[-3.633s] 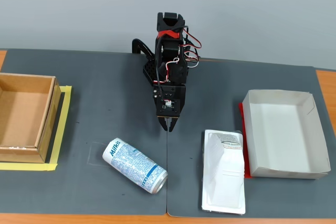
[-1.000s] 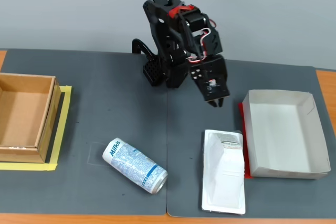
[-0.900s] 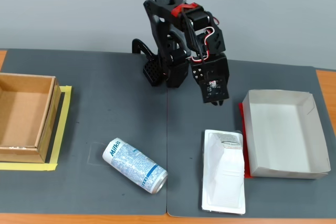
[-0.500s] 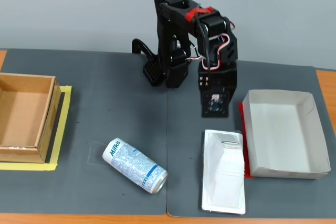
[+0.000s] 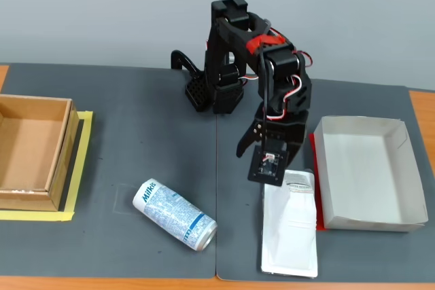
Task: Pick the sandwich and put it in the gray box
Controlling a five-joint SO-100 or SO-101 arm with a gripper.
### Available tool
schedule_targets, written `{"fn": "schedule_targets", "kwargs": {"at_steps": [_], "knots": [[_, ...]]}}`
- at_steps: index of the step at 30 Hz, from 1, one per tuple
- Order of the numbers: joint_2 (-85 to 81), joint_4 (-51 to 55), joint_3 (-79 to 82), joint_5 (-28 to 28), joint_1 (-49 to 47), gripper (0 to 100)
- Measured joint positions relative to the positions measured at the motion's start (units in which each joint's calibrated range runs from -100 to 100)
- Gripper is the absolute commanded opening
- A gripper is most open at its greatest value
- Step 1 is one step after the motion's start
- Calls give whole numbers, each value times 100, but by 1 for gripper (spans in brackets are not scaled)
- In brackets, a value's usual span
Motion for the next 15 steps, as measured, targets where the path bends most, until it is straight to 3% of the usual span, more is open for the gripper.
{"fn": "schedule_targets", "kwargs": {"at_steps": [15], "knots": [[1359,-260,-1194,415,-553,37]]}}
